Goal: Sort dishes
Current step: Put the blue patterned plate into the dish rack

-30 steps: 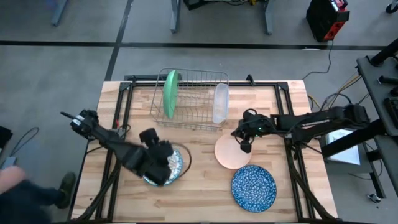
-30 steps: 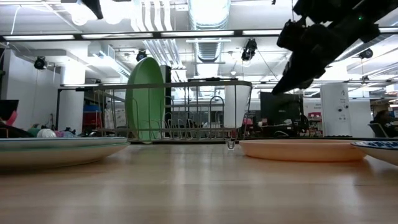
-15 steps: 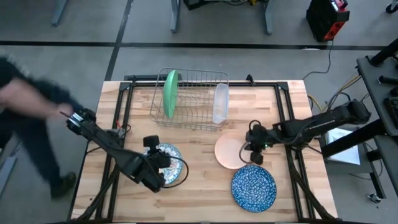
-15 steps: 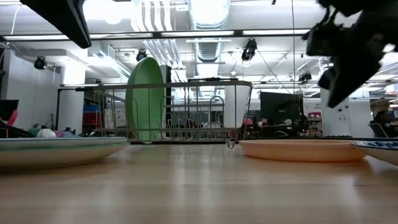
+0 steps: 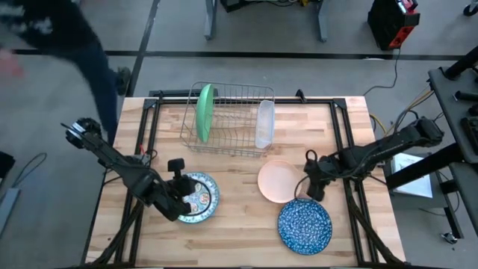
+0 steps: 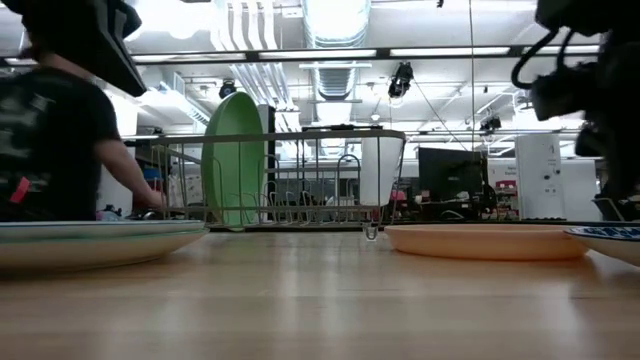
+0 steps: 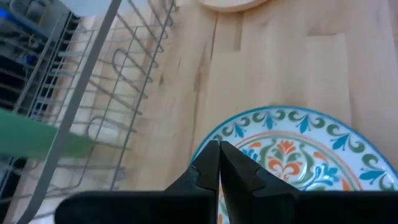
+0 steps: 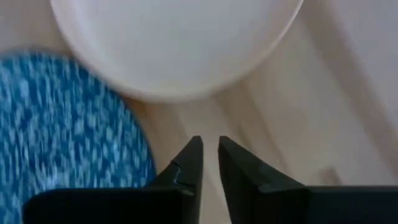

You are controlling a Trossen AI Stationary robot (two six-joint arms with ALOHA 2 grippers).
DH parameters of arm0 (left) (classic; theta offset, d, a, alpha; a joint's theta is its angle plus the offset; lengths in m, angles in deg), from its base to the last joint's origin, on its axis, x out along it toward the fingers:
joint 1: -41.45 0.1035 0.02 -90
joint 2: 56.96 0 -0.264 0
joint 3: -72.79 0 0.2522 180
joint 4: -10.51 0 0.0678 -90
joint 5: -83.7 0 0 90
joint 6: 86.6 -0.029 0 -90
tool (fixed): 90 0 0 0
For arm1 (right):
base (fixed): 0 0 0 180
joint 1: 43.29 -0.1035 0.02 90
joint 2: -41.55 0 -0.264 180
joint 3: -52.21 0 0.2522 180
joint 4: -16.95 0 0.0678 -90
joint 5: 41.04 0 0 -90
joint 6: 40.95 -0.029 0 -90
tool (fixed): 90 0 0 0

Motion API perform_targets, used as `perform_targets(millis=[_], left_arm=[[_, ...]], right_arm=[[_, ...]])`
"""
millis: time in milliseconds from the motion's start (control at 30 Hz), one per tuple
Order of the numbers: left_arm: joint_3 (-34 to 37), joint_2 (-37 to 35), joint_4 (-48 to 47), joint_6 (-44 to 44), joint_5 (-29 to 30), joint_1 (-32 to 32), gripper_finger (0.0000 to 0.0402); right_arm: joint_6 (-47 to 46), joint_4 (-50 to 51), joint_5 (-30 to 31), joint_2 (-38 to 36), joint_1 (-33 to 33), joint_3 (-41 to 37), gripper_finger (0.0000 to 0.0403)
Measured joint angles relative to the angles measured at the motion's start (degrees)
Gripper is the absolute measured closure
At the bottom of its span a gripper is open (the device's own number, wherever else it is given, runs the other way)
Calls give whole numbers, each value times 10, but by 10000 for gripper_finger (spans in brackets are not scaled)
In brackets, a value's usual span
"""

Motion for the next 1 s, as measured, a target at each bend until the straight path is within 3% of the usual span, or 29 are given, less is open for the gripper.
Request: perform_targets(millis=[200,433,700,800,1000], left_arm=[[36,-22,52,-38,1,0,401],[51,-22,58,-38,1,0,401],[86,-22,119,-55,6,0,401],[87,-22,210,-122,-5,0,401],[79,-21,404,-347,-17,15,401]], right_arm=[[70,4,-16,0,-70,0,296],[1,-49,18,6,-131,-1,251],[-61,-65,31,49,-138,-2,237],[-97,-65,-4,66,-138,-2,236],[-200,-51,-16,61,-164,-3,243]])
